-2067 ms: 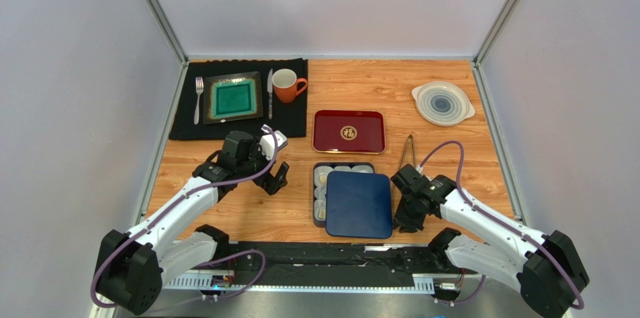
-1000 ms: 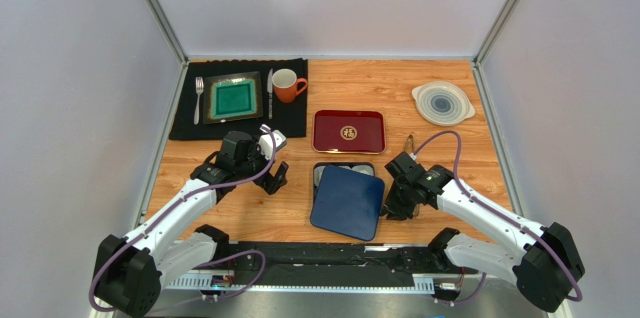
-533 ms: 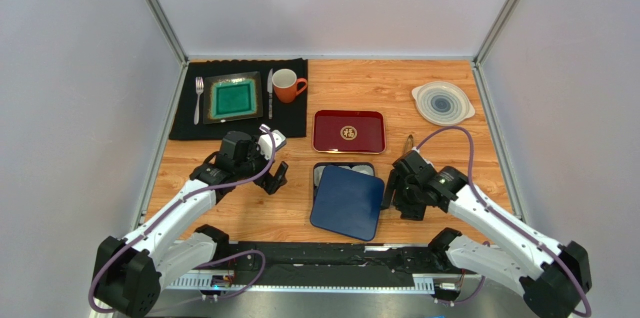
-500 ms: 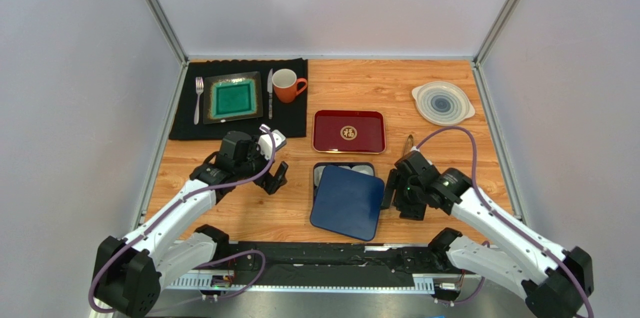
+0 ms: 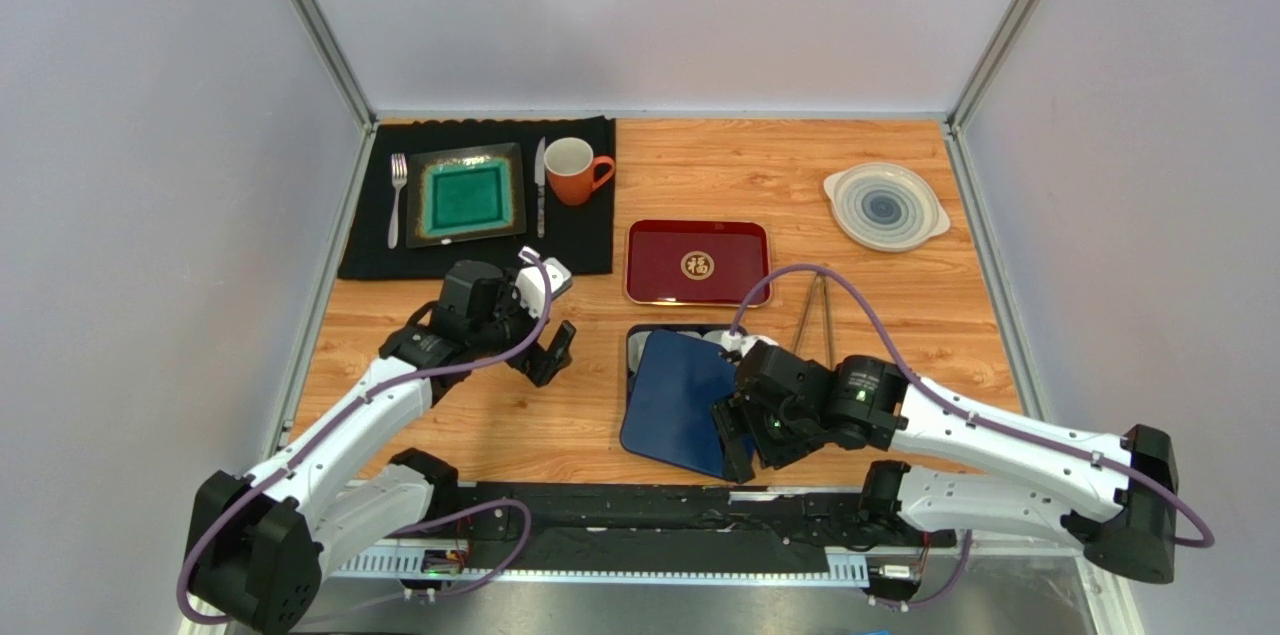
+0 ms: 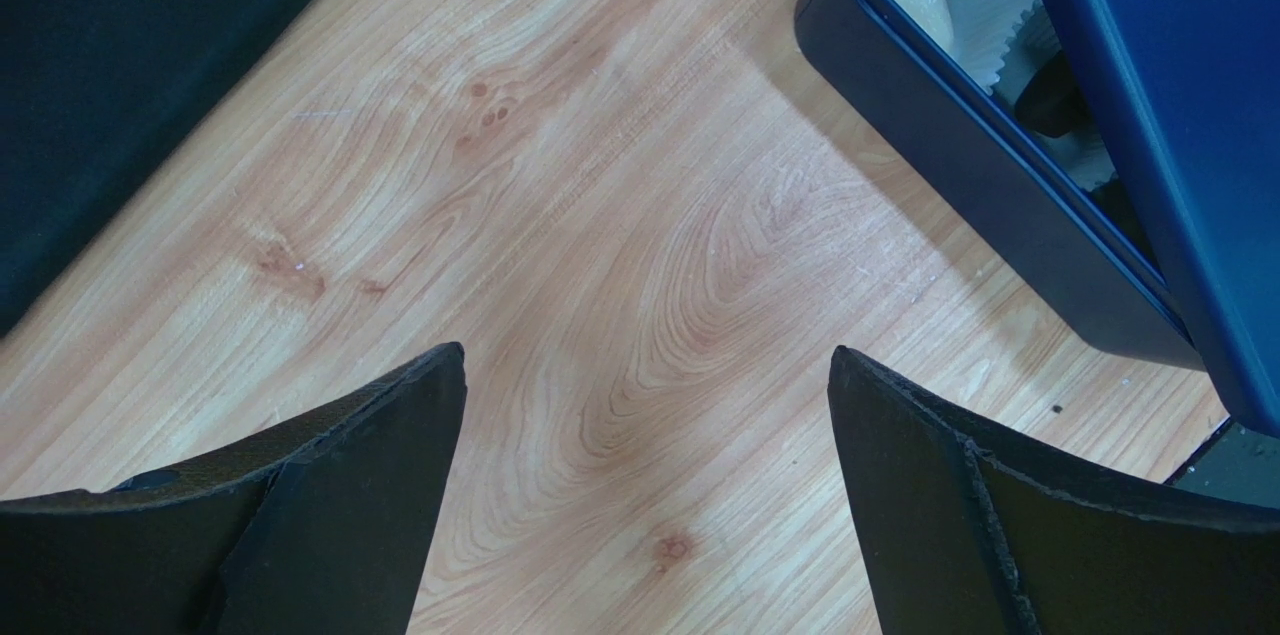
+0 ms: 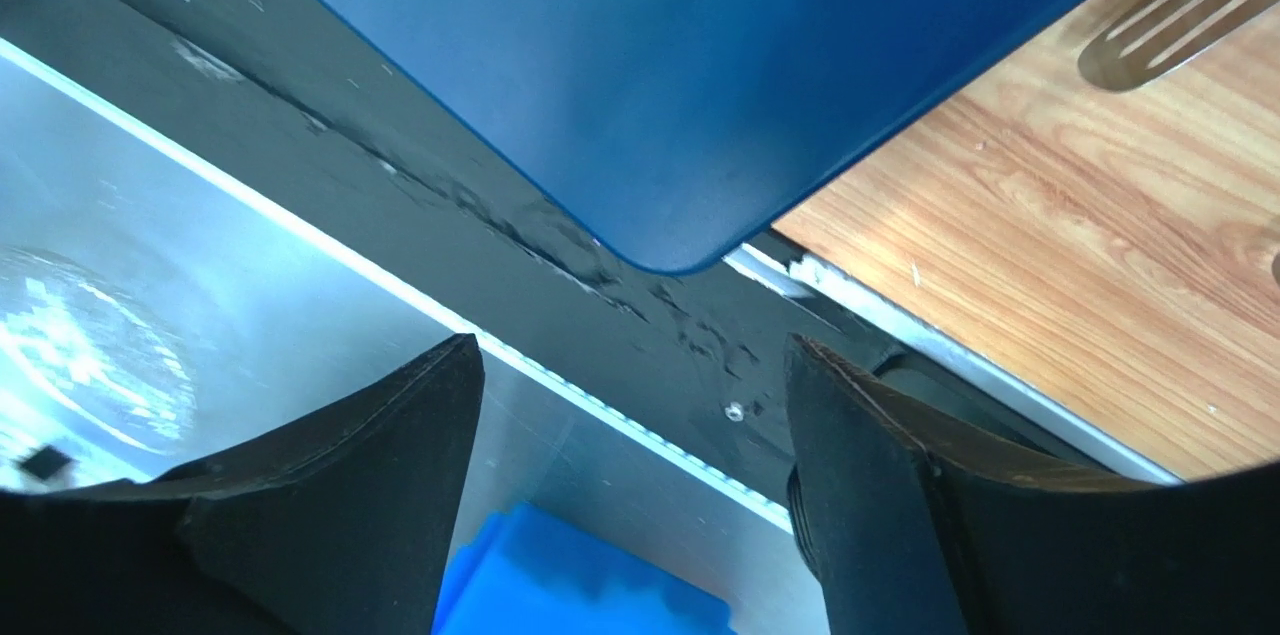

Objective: Pack the chocolate

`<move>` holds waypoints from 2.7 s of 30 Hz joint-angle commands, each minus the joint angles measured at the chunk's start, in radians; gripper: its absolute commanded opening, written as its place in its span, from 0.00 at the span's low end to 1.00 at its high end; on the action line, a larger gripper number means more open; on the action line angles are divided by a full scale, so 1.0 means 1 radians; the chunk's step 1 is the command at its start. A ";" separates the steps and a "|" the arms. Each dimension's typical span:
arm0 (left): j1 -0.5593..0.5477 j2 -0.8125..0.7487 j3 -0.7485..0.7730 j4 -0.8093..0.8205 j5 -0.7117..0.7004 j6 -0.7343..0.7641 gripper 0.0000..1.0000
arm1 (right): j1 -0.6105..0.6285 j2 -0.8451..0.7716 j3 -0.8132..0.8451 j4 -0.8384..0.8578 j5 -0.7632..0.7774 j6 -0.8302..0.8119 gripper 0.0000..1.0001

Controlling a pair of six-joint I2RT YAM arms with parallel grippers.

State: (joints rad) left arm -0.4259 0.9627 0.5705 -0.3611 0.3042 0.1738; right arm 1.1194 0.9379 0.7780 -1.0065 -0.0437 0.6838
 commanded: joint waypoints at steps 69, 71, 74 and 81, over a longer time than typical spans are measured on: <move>-0.007 0.013 0.086 -0.045 -0.007 0.024 0.99 | 0.134 -0.112 0.119 0.178 0.581 0.082 0.87; -0.007 0.027 0.086 -0.047 -0.002 0.016 0.99 | 0.031 -0.129 0.124 0.171 0.539 0.094 0.85; -0.007 0.050 0.088 -0.048 0.009 -0.002 0.99 | -0.171 -0.108 0.106 0.148 0.426 0.126 0.74; -0.007 0.119 0.133 -0.029 0.058 -0.063 0.99 | -0.366 0.050 0.087 0.172 0.338 0.158 0.26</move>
State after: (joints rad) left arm -0.4259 1.0496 0.6220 -0.4019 0.3141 0.1600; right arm 0.7845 0.9310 0.8776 -0.8547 0.3592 0.8146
